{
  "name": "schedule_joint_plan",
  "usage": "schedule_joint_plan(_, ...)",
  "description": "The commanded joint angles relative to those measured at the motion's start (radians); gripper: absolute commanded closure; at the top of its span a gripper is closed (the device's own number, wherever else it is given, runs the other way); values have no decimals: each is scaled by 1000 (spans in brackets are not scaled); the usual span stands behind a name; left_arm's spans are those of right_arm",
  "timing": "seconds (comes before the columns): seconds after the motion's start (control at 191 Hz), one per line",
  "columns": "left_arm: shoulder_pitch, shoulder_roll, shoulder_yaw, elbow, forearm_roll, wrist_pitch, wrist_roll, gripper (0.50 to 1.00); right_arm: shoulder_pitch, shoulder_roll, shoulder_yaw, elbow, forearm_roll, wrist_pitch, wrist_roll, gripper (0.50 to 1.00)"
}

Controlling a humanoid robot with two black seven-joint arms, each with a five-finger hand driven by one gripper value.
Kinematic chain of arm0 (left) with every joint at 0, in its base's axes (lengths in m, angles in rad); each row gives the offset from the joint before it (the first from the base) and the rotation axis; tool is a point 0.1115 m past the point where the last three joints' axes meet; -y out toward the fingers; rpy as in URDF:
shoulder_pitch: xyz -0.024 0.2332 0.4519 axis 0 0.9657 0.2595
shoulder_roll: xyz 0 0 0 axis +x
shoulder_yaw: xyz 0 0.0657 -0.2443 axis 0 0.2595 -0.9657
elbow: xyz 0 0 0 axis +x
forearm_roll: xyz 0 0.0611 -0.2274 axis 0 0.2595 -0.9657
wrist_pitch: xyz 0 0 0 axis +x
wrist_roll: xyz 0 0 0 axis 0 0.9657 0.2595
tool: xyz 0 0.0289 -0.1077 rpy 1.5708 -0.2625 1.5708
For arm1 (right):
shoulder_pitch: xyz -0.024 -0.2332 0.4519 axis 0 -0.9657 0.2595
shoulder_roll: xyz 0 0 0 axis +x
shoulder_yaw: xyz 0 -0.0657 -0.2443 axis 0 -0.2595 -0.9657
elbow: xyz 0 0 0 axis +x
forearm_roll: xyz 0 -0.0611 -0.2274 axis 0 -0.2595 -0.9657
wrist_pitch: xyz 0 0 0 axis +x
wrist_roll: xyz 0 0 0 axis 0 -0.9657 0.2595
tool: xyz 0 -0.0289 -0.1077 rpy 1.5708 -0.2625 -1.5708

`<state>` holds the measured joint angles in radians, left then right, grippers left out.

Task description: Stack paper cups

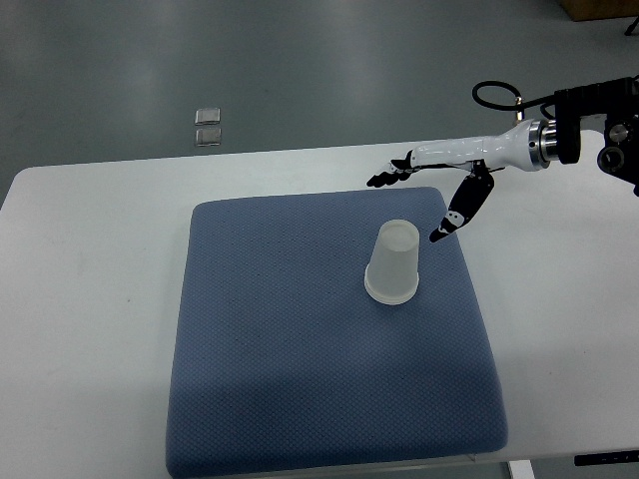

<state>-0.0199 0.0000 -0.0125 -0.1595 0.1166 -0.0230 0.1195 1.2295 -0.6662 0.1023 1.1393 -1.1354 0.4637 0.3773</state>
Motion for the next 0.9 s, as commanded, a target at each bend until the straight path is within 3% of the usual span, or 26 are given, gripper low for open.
schedule_joint_plan(0.0, 0, 0, 0, 0, 0, 0, 0, 500, -19, 2, 7, -56, 153, 0, 0, 589)
schedule_joint_plan(0.21, 0, 0, 0, 0, 0, 0, 0, 500, -133, 46, -3, -224, 740, -2, -24, 589)
schedule_joint_plan(0.362, 0, 0, 0, 0, 0, 0, 0, 500, -188, 74, 7, -233, 1027, -7, -126, 587)
schedule_joint_plan(0.498, 0, 0, 0, 0, 0, 0, 0, 500, -237, 129, 5, -263, 1421, -60, -287, 581)
schedule_joint_plan(0.551, 0, 0, 0, 0, 0, 0, 0, 500, -240, 154, 7, -296, 1505, -79, -319, 581)
schedule_joint_plan(0.897, 0, 0, 0, 0, 0, 0, 0, 500, -349, 250, 158, -389, 1685, -82, -322, 579)
